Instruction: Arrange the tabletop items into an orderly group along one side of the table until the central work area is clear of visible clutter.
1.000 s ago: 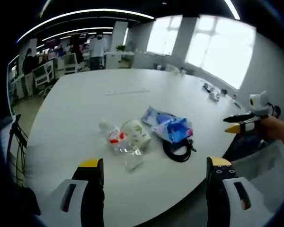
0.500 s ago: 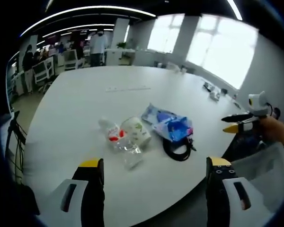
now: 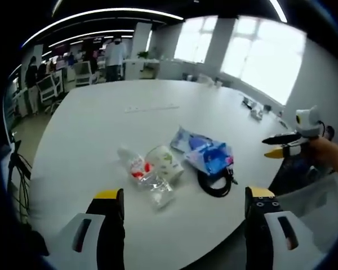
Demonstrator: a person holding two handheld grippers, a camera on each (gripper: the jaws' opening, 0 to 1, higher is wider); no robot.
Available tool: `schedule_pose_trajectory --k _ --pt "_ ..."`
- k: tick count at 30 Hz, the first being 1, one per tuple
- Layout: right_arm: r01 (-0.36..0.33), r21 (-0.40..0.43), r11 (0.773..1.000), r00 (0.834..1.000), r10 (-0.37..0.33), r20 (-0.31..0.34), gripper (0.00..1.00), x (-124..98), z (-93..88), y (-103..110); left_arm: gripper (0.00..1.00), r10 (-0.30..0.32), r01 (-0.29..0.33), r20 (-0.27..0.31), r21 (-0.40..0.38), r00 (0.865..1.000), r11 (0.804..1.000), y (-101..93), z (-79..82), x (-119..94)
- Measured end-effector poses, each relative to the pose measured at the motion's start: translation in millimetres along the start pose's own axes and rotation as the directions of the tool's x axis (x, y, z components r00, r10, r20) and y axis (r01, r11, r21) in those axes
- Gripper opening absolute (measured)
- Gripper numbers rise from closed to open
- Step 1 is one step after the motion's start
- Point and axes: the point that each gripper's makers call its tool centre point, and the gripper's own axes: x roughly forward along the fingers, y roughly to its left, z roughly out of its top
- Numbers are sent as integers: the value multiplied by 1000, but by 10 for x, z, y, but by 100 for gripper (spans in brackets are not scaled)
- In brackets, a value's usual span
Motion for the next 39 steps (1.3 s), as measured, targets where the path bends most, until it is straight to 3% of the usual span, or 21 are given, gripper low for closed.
schedule_pose_trajectory --k 8,28,36,39 --pt "-28 -8 1000 999 28 18 59 96 166 56 84 0 -1 -16 -26 1000 1000 7 -106 70" --pt "-127 -15 992 991 126 -32 58 515 397 436 82 10 -10 11 -42 1000 999 67 -67 17" --pt "-176 77 981 984 179 -23 54 783 523 637 81 21 -21 8 -39 1000 999 70 -104 -44" --pt "-183 72 980 982 186 -27 54 847 543 728 81 24 -24 6 -40 1000 999 92 -115 -46"
